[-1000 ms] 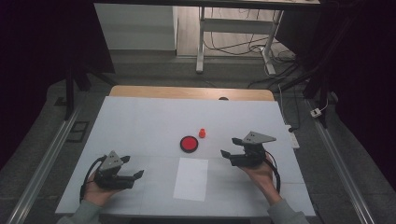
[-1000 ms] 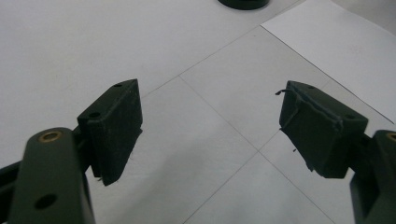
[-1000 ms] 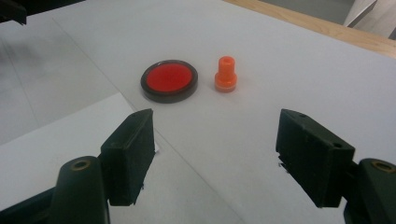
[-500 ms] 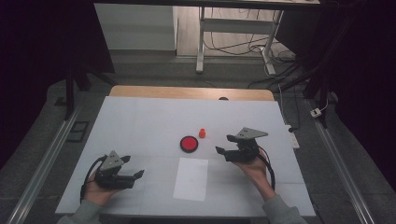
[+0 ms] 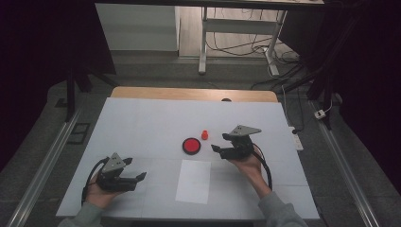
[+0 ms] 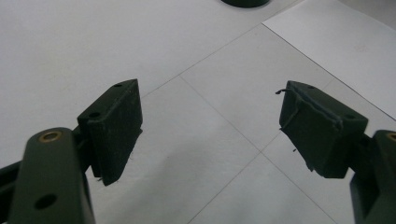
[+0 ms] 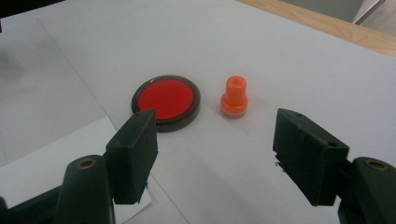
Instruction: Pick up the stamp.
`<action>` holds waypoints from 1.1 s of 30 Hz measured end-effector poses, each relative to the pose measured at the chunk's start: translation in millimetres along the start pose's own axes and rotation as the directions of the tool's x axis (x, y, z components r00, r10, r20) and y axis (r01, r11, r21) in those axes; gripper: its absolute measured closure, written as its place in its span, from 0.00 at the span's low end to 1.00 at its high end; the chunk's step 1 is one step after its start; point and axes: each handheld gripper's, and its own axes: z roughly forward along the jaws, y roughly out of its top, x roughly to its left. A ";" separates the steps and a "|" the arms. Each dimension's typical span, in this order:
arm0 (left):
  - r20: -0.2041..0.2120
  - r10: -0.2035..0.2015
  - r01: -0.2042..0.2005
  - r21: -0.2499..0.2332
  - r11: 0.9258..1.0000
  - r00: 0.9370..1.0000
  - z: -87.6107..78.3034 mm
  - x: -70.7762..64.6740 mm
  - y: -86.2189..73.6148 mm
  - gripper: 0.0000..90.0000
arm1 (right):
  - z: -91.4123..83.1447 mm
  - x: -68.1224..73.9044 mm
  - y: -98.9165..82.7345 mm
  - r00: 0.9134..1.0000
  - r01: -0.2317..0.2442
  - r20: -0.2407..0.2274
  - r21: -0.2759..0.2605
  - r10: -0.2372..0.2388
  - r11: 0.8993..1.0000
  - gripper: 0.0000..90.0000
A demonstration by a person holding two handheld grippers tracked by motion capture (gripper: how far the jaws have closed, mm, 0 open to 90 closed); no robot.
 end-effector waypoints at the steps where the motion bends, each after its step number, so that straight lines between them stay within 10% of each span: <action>1: 0.000 0.000 0.000 0.000 1.000 1.000 0.0 -0.1 0.0 0.24 | 2.0 -0.2 0.4 1.000 -0.002 -0.002 -0.004 0.002 1.000 0.34; 33: 0.002 0.006 -0.006 0.009 1.000 1.000 1.3 0.0 -0.8 0.24 | 45.1 -9.8 15.2 1.000 -0.007 0.010 0.018 0.007 1.000 0.38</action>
